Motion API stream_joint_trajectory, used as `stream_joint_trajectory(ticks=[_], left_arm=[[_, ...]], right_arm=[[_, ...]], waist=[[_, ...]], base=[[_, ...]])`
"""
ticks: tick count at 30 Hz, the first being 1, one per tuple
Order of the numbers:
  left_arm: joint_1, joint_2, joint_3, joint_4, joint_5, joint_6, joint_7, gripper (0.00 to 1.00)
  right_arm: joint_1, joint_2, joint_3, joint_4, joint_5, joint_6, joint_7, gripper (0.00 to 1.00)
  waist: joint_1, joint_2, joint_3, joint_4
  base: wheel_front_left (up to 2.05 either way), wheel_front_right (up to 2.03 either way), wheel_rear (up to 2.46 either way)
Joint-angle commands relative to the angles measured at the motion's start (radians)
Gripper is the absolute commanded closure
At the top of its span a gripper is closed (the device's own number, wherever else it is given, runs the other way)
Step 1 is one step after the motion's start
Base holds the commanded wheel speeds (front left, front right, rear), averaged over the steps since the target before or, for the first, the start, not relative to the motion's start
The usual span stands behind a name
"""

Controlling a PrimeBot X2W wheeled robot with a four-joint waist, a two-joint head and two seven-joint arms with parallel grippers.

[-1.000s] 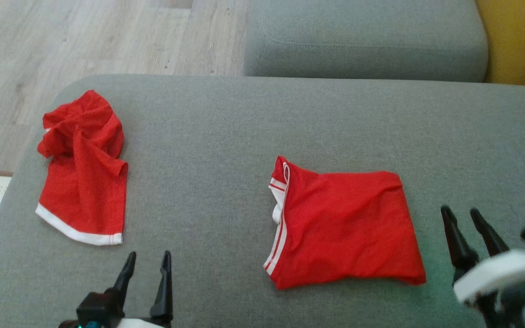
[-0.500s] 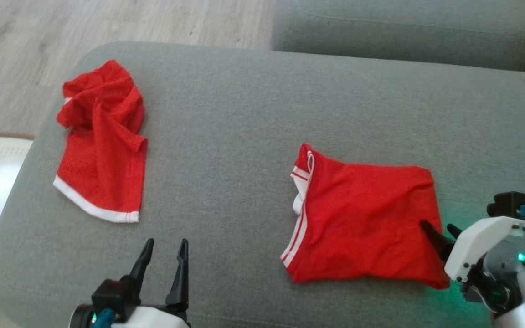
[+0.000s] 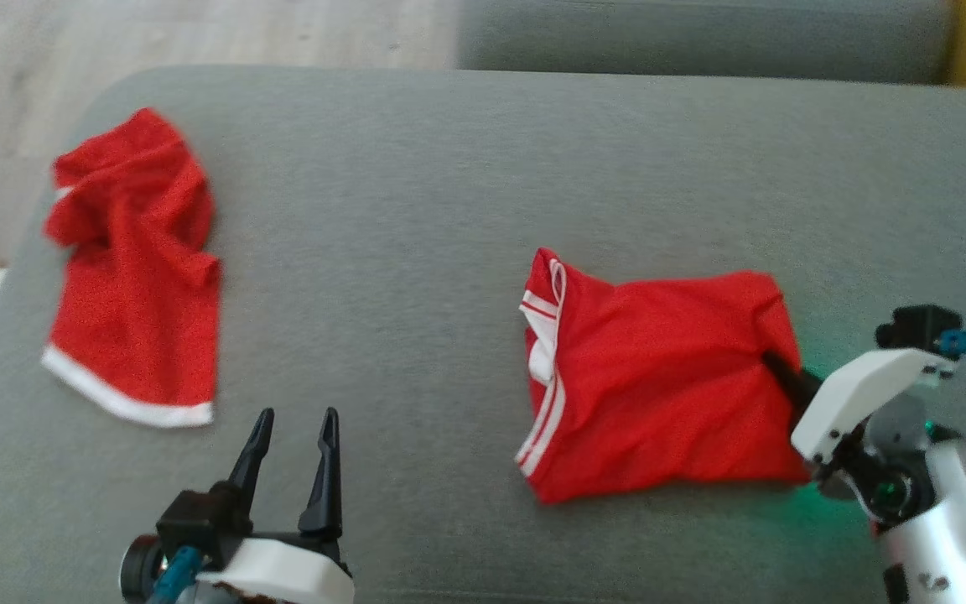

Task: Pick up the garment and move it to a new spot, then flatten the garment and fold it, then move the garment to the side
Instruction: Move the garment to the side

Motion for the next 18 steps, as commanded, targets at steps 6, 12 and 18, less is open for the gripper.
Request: stream_joint_trajectory(ticks=[6, 12, 18], left_arm=[[-0.065, -0.005, 0.034, -0.048, 0.014, -0.003, -0.012, 0.00], [-0.109, -0.005, 0.034, -0.059, 0.051, -0.021, -0.012, 0.00], [-0.155, -0.005, 0.026, -0.076, 0.088, -0.033, -0.012, 0.00]], right_arm=[[-0.103, -0.076, 0.025, -0.034, -0.028, -0.001, -0.087, 1.00], [-0.193, -0.125, -0.006, -0.001, -0.083, -0.001, -0.200, 1.00], [-0.348, -0.179, -0.076, 0.099, -0.173, -0.001, -0.289, 1.00]], waist=[[-0.0001, 0.0000, 0.057, -0.198], [-0.0001, 0.0000, 0.158, -0.292], [-0.0001, 0.0000, 0.260, -0.272]], base=[[0.00, 0.00, 0.00], [0.00, 0.00, 0.00], [0.00, 0.00, 0.00]])
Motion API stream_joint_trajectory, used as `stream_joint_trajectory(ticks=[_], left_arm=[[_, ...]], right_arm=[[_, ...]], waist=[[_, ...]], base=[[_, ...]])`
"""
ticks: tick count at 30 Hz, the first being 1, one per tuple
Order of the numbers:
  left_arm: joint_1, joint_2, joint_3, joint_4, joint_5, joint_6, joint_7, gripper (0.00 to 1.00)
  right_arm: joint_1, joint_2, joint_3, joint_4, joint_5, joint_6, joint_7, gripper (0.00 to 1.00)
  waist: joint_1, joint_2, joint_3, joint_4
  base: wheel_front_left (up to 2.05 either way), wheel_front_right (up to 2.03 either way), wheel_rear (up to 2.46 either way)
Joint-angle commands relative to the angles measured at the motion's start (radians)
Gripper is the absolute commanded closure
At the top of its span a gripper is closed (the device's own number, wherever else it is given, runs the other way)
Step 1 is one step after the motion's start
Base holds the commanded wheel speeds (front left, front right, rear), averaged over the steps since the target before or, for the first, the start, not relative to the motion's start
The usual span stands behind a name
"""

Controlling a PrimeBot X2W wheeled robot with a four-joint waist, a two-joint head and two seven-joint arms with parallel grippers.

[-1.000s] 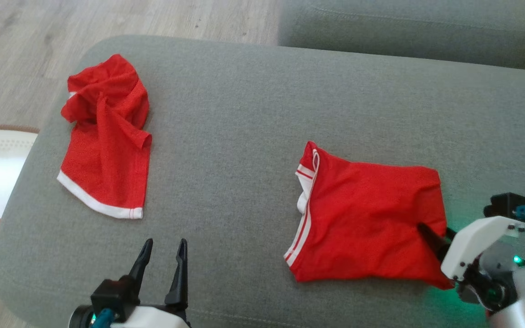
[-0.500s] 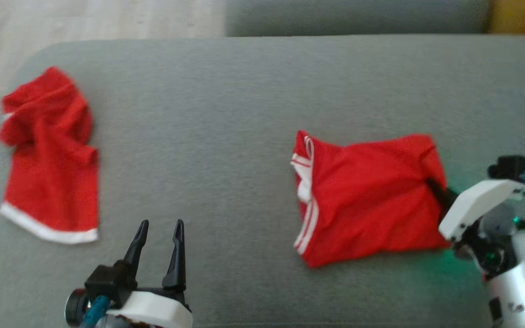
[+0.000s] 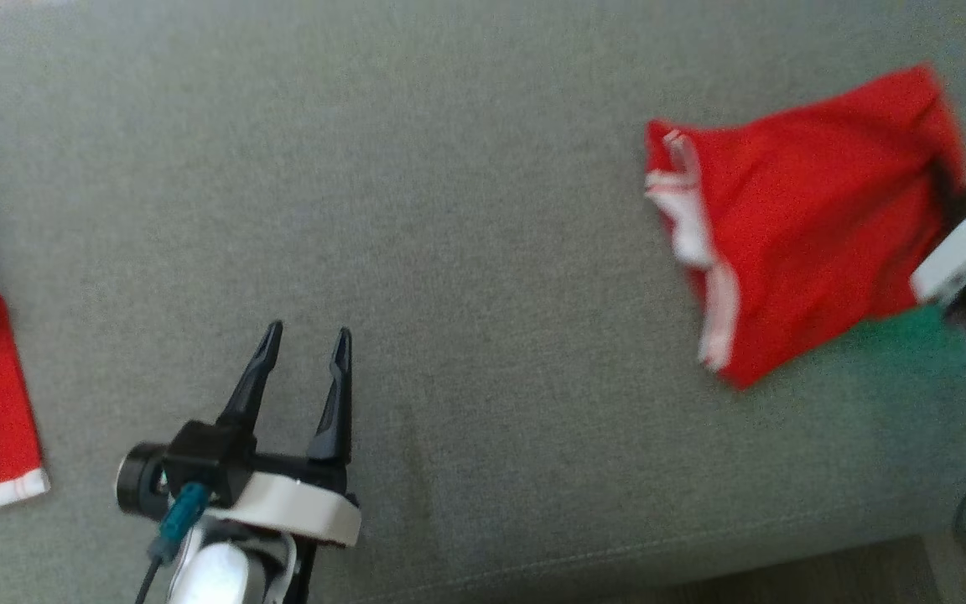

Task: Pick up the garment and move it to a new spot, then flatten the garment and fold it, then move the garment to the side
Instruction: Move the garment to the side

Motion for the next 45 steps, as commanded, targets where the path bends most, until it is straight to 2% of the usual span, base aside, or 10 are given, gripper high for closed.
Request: stream_joint_trajectory(ticks=[1, 6, 14, 19, 20, 21, 28, 36, 40, 45], left_arm=[[-0.033, -0.003, 0.025, -0.040, 0.014, 0.001, -0.012, 0.00], [-0.048, 0.003, 0.029, -0.077, 0.039, 0.004, -0.012, 0.00], [-0.045, 0.010, 0.052, -0.125, 0.049, 0.015, -0.012, 0.00], [-0.045, 0.009, 0.058, -0.124, 0.047, 0.014, -0.012, 0.00], [-0.046, 0.009, 0.057, -0.121, 0.046, 0.014, -0.012, 0.00], [-0.047, 0.008, 0.057, -0.119, 0.044, 0.015, -0.012, 0.00], [-0.043, 0.003, 0.048, -0.097, 0.025, 0.020, -0.012, 0.00], [-0.020, -0.001, 0.057, -0.022, -0.016, 0.032, -0.012, 0.00], [-0.005, -0.002, 0.068, 0.028, -0.037, 0.033, -0.012, 0.00], [0.014, -0.003, 0.097, 0.074, -0.044, 0.051, -0.012, 0.00]], right_arm=[[-0.078, -0.052, -0.019, -0.009, -0.027, -0.001, -0.025, 1.00], [-0.238, -0.157, -0.131, 0.112, -0.173, -0.001, -0.070, 1.00], [-0.412, -0.279, -0.301, 0.299, -0.374, -0.001, -0.111, 1.00], [-0.438, -0.302, -0.357, 0.367, -0.484, -0.001, -0.140, 1.00], [-0.439, -0.301, -0.376, 0.384, -0.511, -0.001, -0.144, 0.58], [-0.438, -0.297, -0.384, 0.400, -0.539, -0.001, -0.141, 0.00], [-0.422, -0.255, -0.376, 0.417, -0.673, -0.001, -0.218, 0.00], [-0.281, -0.186, -0.313, 0.307, -0.608, -0.001, -0.426, 0.00], [-0.121, -0.132, -0.260, 0.175, -0.515, -0.001, -0.468, 0.00], [0.158, -0.021, -0.209, -0.099, -0.438, -0.001, -0.471, 0.00]], waist=[[-0.0003, 0.0000, 0.072, 0.013], [-0.0003, 0.0000, 0.160, 0.061], [-0.0003, 0.0000, 0.239, 0.100], [-0.0003, 0.0000, 0.228, 0.106], [-0.0003, 0.0000, 0.219, 0.106], [-0.0003, 0.0000, 0.209, 0.105], [-0.0003, 0.0000, 0.131, 0.091], [-0.0003, 0.0000, -0.037, 0.107], [-0.0003, 0.0000, -0.117, 0.128], [-0.0003, 0.0000, -0.199, 0.156]], base=[[0.00, 0.00, 0.00], [0.00, 0.00, 0.00], [0.00, 0.00, 0.00], [0.00, 0.00, 0.00], [0.00, 0.00, 0.00], [0.00, 0.00, 0.00], [0.00, 0.00, 0.00], [0.00, 0.00, 0.00], [0.00, 0.00, 0.00], [0.00, 0.00, 0.00]])
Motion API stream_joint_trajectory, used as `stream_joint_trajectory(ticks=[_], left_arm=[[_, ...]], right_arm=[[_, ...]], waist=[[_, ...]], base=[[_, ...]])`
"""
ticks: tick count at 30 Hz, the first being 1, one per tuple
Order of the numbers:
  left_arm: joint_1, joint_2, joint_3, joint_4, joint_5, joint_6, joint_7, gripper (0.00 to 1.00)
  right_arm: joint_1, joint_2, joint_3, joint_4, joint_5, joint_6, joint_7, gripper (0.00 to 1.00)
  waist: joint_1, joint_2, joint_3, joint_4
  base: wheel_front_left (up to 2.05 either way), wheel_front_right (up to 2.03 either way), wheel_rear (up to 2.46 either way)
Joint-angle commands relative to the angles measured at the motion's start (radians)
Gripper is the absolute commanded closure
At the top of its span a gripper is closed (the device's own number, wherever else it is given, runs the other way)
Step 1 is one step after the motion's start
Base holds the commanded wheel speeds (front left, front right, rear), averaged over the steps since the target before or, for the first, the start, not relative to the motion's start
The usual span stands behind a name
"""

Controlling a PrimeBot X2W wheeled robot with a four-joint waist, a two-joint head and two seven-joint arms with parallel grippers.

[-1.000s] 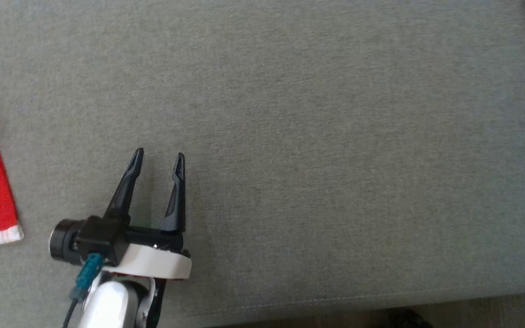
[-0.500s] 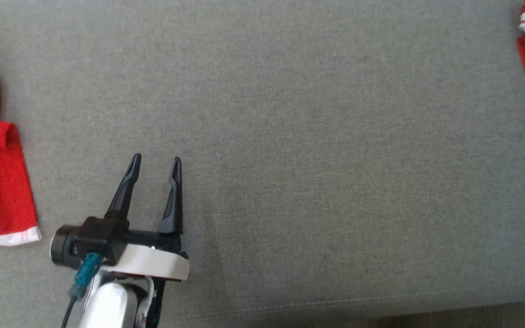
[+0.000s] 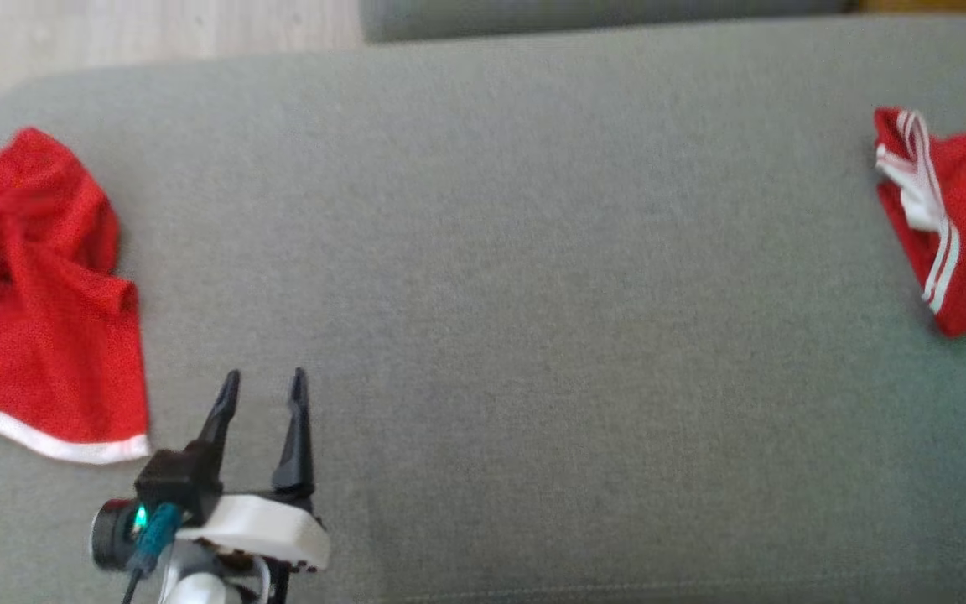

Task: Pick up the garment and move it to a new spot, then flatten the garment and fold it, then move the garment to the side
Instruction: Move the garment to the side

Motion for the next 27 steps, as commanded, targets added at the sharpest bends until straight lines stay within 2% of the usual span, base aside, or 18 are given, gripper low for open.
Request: stream_joint_trajectory(ticks=[1, 5, 9, 15, 27], left_arm=[[-0.008, -0.002, 0.048, -0.017, -0.009, 0.009, -0.012, 0.00], [0.020, -0.002, 0.056, -0.002, -0.005, -0.002, -0.012, 0.00], [0.043, -0.002, 0.052, 0.020, 0.008, -0.031, -0.012, 0.00], [0.085, -0.002, 0.065, 0.033, 0.007, -0.042, -0.012, 0.00], [0.112, -0.002, 0.077, 0.032, -0.001, -0.048, -0.012, 0.00]], right_arm=[[0.082, 0.037, 0.039, -0.118, 0.016, -0.001, 0.001, 0.00], [0.300, 0.173, 0.074, -0.325, 0.042, -0.001, 0.017, 0.00], [0.455, 0.238, 0.115, -0.395, 0.032, -0.001, -0.011, 0.00], [0.552, 0.260, 0.176, -0.372, 0.047, -0.001, -0.055, 0.00], [0.568, 0.261, 0.234, -0.356, 0.098, -0.001, -0.064, 0.00]], waist=[[0.0001, 0.0000, -0.072, 0.032], [0.0001, 0.0000, -0.115, 0.044], [0.0001, 0.0000, -0.148, 0.052], [0.0001, 0.0000, -0.172, 0.043], [0.0001, 0.0000, -0.190, 0.037]], base=[[0.00, 0.00, 0.00], [0.00, 0.00, 0.00], [0.00, 0.00, 0.00], [0.00, 0.00, 0.00], [0.00, 0.00, 0.00]])
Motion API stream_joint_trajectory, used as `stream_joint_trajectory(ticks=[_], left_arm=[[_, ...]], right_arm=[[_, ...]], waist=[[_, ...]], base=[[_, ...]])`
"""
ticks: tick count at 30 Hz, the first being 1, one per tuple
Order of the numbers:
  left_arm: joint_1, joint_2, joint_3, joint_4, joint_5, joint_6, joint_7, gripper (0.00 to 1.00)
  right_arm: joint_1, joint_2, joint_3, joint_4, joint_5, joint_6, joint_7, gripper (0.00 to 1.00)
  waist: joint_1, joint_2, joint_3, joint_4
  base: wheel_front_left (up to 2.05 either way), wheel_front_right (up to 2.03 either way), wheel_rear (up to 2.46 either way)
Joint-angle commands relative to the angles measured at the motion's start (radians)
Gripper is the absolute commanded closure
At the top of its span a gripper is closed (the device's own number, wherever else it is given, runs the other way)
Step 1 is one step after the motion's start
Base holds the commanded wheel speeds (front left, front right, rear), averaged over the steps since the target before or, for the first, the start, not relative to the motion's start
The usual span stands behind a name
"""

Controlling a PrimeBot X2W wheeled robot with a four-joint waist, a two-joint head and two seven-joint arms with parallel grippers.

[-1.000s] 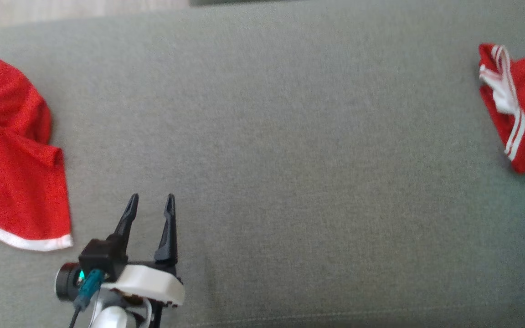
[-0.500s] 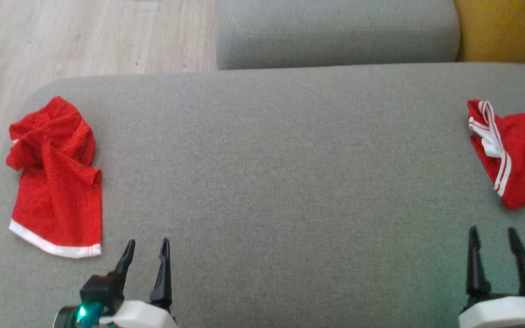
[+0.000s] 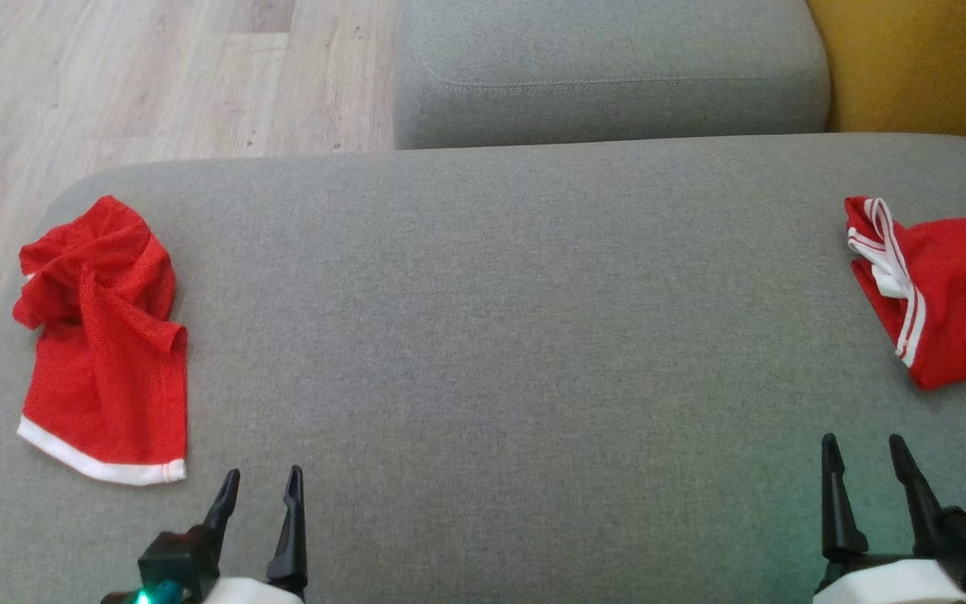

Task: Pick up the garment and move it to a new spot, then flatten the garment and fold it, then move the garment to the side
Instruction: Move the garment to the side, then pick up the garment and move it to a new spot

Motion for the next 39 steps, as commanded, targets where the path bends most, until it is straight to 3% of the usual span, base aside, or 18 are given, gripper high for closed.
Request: stream_joint_trajectory(ticks=[1, 9, 17, 23, 32, 39], left_arm=[[-0.035, -0.002, 0.031, -0.030, -0.006, -0.004, -0.012, 0.00], [-0.054, -0.002, 0.011, -0.038, -0.009, -0.003, -0.012, 0.00], [-0.052, -0.002, -0.014, -0.054, -0.027, 0.016, -0.012, 0.00], [-0.018, -0.002, 0.013, -0.063, -0.031, 0.025, -0.012, 0.00], [-0.064, -0.002, 0.043, -0.089, -0.071, 0.019, -0.012, 0.00], [-0.326, 0.010, 0.118, -0.045, -0.120, -0.006, -0.012, 0.00]], right_arm=[[-0.011, -0.009, 0.025, -0.037, 0.003, -0.001, -0.013, 0.00], [0.004, -0.009, 0.030, -0.057, 0.013, -0.001, -0.014, 0.00], [0.004, -0.009, 0.062, -0.070, 0.021, -0.001, -0.014, 0.00], [-0.019, -0.009, 0.098, -0.066, 0.017, -0.001, -0.014, 0.00], [-0.031, -0.009, 0.115, -0.059, 0.009, -0.001, -0.014, 0.00], [-0.109, -0.012, 0.087, -0.103, -0.093, -0.001, -0.014, 0.00]], waist=[[0.0001, 0.0000, 0.000, 0.001], [0.0001, 0.0000, 0.004, 0.065], [0.0001, 0.0000, 0.005, 0.309], [0.0001, 0.0000, 0.006, 0.426], [0.0001, 0.0000, 0.053, 0.428], [0.0001, 0.0000, 0.246, 0.345]], base=[[0.00, 0.00, 0.00], [0.00, 0.00, 0.00], [0.00, 0.00, 0.00], [0.00, 0.00, 0.00], [0.00, 0.00, 0.00], [0.00, 0.00, 0.00]])
